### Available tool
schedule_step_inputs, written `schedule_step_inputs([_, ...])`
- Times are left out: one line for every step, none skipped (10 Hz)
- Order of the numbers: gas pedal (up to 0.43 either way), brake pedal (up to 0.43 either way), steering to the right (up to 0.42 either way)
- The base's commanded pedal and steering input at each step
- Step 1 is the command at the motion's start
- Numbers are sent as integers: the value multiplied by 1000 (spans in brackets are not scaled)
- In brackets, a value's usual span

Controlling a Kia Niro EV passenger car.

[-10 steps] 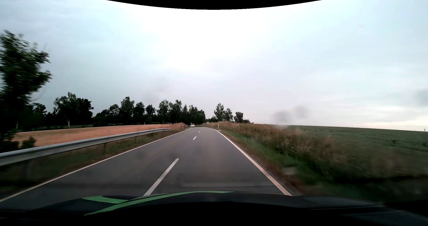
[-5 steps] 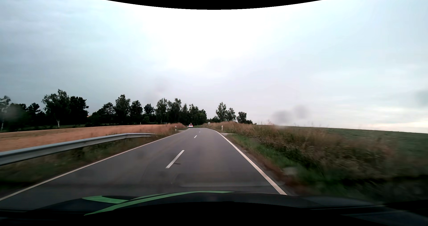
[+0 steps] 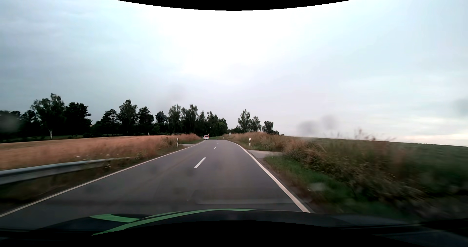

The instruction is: Follow the waypoints while adhering to traffic rules and regulations

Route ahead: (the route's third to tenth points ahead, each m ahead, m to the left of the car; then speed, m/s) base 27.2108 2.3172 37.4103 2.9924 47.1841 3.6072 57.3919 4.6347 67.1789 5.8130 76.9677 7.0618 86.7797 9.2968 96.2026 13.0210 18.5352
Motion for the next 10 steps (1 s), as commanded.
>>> schedule_step_inputs([0, 98, -5])
schedule_step_inputs([0, 104, -5])
schedule_step_inputs([0, 104, -5])
schedule_step_inputs([0, 110, -5])
schedule_step_inputs([0, 116, -5])
schedule_step_inputs([0, 116, -5])
schedule_step_inputs([0, 116, -5])
schedule_step_inputs([0, 116, -5])
schedule_step_inputs([0, 122, -5])
schedule_step_inputs([0, 128, -6])
